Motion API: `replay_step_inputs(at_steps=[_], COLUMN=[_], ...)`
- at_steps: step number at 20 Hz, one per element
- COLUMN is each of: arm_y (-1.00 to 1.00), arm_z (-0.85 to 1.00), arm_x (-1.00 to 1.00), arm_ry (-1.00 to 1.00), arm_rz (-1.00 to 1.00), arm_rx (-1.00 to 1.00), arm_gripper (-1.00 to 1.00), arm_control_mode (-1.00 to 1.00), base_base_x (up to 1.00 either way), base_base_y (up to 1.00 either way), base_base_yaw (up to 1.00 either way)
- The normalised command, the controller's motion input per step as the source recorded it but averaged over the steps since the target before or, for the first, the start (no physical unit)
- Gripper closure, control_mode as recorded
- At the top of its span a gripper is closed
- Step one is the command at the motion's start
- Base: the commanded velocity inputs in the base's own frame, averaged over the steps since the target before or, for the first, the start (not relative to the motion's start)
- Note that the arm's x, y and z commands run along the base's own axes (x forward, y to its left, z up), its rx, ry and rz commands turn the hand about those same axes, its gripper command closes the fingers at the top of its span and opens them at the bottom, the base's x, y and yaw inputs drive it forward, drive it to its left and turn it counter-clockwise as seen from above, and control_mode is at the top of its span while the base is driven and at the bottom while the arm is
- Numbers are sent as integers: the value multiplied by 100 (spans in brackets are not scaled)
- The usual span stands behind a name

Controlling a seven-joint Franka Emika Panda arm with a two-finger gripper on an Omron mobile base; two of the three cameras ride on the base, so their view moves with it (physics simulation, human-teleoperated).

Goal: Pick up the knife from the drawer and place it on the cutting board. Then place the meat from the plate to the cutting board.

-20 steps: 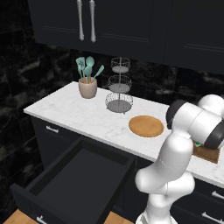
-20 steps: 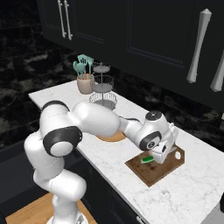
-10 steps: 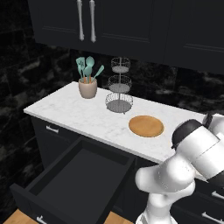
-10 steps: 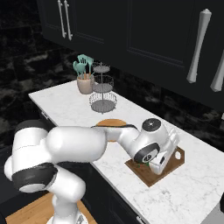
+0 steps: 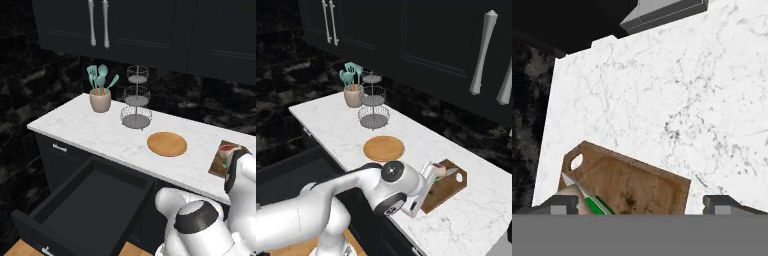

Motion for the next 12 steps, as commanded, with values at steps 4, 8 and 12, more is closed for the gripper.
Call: replay_step_inputs(at_steps=[4, 8, 12], arm_y=[40, 46, 60], arm_z=[93, 100, 78], arm_x=[0, 0, 0], arm_ry=[-10, -1, 0], arm_rz=[0, 0, 0], arm_rx=[-1, -5, -7], arm_gripper=[-100, -100, -100], arm_control_mode=[-100, -100, -100], base_base_x=[0, 0, 0], base_base_y=[0, 0, 0], base_base_yaw=[0, 0, 0])
